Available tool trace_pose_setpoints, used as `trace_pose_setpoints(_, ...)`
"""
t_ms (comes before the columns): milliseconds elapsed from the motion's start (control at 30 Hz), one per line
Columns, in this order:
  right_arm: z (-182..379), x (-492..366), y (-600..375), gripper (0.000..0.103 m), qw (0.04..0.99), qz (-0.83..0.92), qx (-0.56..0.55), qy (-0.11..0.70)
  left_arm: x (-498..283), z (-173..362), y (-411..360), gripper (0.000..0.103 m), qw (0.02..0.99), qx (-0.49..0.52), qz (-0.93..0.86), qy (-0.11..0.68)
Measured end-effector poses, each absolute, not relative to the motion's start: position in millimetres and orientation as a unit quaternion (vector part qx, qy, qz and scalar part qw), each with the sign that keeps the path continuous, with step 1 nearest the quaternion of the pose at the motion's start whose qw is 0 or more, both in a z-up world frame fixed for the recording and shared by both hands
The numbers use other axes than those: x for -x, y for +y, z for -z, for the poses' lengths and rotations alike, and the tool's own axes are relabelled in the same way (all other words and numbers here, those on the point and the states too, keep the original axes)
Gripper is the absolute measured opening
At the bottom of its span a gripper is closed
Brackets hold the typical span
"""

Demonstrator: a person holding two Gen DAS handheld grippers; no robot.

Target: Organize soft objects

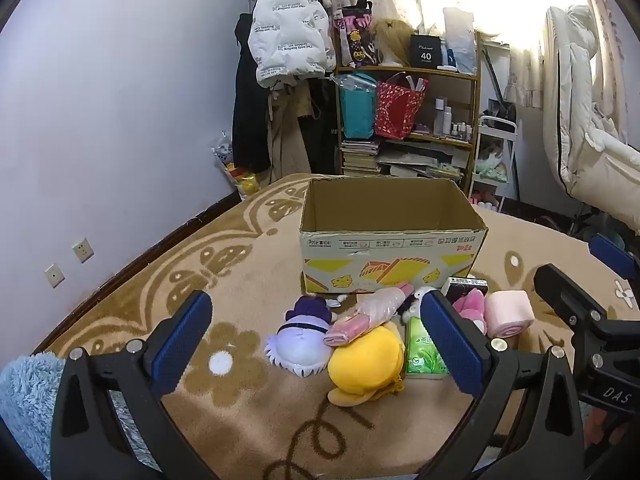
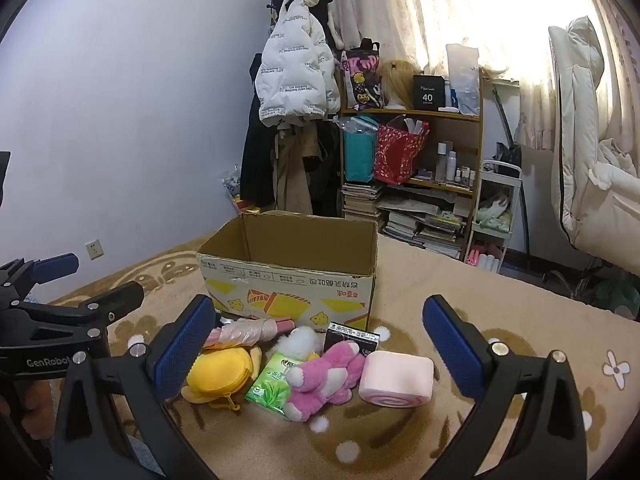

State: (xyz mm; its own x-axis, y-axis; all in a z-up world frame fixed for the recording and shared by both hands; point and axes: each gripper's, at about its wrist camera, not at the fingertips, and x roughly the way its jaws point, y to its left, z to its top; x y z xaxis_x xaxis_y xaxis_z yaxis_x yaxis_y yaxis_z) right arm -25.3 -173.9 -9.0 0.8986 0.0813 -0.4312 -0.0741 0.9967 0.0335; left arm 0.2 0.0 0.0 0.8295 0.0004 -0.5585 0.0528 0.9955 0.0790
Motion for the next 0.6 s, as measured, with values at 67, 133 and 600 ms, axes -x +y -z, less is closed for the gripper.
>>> trace_pose_setpoints(67, 9.0, 25.4, -173.9, 0.103, 0.974, -0.04, -0.009, 0.221, -0.1, 0.1, -0.1, 0.103, 0.956, -0.045, 0.015, 0.29)
trace_pose_setpoints(133, 9.0, 25.1, -174.1, 0.103, 0.974, -0.04, -0.01, 0.225, 0.0, 0.2, -0.6, 0.103, 0.956, -0.046, 0.013, 0.29)
trace_pose_setpoints(600, 9.1, 25.2, -174.0, 0.103, 0.974, -0.04, -0.009, 0.224, 0.4, 0.2, -0.8, 0.103, 0.956, -0.046, 0.016, 0.29)
